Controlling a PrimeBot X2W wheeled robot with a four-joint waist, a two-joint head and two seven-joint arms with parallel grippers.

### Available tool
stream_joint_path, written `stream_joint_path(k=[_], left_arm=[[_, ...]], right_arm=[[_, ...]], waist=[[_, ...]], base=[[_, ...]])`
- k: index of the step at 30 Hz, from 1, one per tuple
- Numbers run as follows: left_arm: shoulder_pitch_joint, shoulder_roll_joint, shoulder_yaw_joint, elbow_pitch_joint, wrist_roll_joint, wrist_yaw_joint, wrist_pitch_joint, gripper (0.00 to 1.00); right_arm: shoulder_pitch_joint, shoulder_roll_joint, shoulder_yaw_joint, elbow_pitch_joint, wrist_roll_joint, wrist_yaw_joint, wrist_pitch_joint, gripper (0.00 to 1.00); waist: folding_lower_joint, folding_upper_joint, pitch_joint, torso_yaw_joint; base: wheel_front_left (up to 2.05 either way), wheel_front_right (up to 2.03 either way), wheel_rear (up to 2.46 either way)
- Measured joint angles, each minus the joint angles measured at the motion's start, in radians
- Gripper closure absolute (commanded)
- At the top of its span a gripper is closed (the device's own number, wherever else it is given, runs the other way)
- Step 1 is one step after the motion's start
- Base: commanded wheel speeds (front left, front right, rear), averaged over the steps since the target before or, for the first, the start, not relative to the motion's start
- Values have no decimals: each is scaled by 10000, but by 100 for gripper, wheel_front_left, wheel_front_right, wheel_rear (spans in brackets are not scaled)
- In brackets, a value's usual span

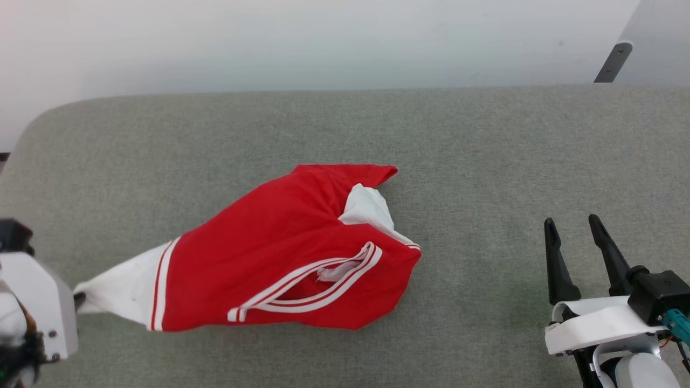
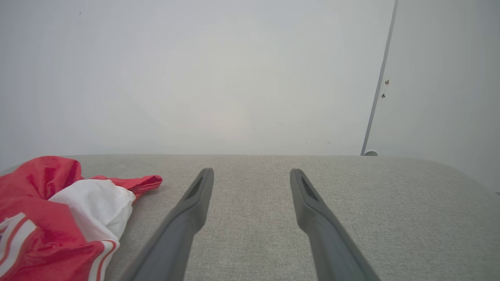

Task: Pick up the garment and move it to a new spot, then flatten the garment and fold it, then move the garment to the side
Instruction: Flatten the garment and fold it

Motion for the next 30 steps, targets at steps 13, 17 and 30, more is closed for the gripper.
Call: stream_joint_path(k=[13,17,30], left_arm=[[472,-997,-702,1544,142,-1160,-1273,100],[251,-1175,-727,2002,77,-1423,-1446,48],[214,-1221,-69,1139,44,-1313,-2706,0]], right_arm=[[-24,-21,178,71,96,0,0,0],[-99,-50,322,113,102,0,0,0],[-111,-458,1106,357,748,0,472,0]], waist=[[0,0,162,-40],[0,0,183,-39],[0,0,-335,294]], base=[[0,0,0],[0,0,0],[0,0,0]])
